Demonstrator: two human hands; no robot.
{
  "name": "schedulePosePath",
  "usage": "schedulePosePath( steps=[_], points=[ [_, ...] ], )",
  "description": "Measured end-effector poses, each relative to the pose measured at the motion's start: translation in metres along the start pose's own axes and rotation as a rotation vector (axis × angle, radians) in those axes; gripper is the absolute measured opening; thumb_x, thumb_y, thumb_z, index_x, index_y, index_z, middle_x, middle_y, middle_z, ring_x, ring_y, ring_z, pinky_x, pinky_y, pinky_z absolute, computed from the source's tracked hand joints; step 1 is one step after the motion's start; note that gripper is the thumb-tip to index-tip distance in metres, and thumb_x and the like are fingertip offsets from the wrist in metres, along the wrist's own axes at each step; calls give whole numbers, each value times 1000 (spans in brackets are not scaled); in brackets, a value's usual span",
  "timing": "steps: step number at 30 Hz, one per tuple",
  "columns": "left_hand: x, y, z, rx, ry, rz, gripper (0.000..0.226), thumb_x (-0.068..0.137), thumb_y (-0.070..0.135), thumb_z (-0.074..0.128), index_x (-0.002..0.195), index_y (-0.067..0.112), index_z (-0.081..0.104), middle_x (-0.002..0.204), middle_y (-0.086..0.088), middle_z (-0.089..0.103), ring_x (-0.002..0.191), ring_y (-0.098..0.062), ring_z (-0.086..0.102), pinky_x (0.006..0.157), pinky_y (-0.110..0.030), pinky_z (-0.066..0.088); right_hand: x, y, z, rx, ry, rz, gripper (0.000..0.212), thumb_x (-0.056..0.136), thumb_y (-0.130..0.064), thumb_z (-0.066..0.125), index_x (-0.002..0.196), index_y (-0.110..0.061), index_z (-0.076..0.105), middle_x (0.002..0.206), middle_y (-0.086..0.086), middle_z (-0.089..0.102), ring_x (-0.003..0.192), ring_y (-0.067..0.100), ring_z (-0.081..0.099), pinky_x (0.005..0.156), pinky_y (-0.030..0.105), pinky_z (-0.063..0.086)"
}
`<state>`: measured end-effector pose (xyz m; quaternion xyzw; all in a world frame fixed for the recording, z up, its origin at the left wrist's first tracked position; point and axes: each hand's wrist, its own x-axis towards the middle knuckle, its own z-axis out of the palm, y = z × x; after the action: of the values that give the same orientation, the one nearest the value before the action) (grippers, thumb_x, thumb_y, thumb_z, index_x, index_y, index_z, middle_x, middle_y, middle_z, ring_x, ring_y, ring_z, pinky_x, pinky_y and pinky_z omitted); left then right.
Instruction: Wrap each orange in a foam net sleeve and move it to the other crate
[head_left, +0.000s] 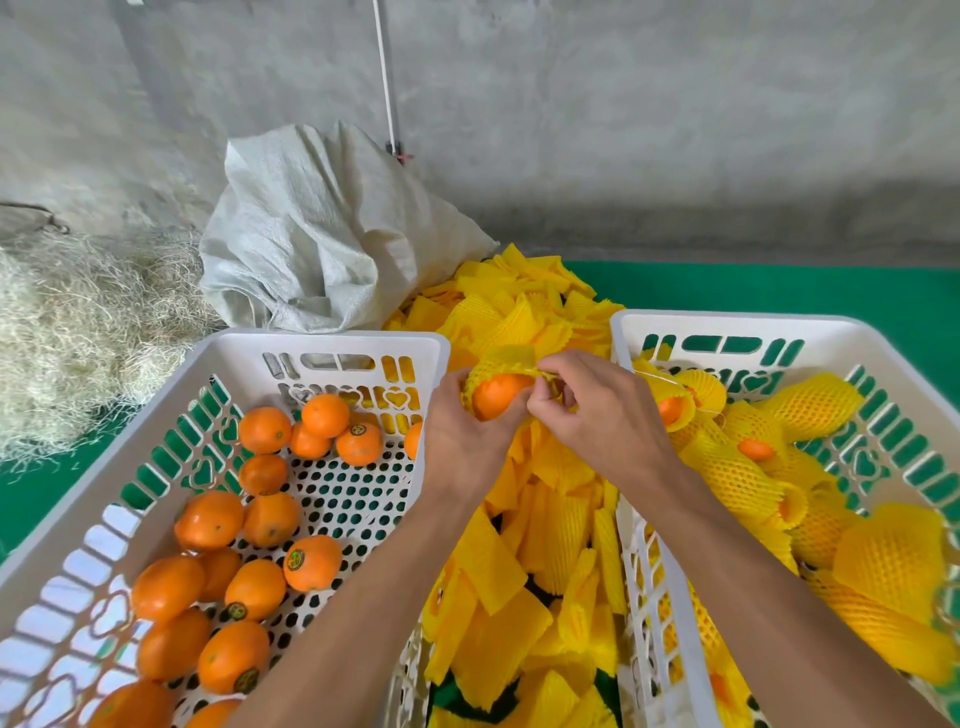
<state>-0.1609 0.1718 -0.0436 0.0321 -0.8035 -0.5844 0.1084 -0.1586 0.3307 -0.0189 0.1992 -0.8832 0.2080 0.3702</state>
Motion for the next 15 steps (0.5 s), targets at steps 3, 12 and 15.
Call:
schedulePosePath(
  steps=[3, 12, 15],
  points=[
    [-1, 2, 0, -34, 14, -23, 60, 85, 58, 77, 128, 26, 50, 117, 10, 65, 103, 0, 64, 83, -12, 53, -1, -4, 2, 6, -18, 43, 20, 93, -24, 67, 109, -12, 70, 95, -1, 69, 78, 14, 64, 61, 19, 42],
    [-4, 6, 3, -189, -99, -58, 89, 78, 46, 79, 154, 26, 36, 145, -4, 54, 133, -26, 57, 108, -53, 52, -4, -3, 13, 80, -311, 289, 42, 106, -27, 49, 146, -15, 52, 136, 8, 64, 117, 30, 63, 90, 45, 55],
    [-2, 4, 3, -175, -98, -58, 87, 77, 42, 87, 149, 24, 43, 138, -6, 58, 124, -27, 62, 99, -55, 57, -2, -2, 11, 92, -274, 291, 38, 108, -21, 46, 143, -11, 55, 138, 11, 62, 119, 31, 61, 95, 47, 52]
  ],
)
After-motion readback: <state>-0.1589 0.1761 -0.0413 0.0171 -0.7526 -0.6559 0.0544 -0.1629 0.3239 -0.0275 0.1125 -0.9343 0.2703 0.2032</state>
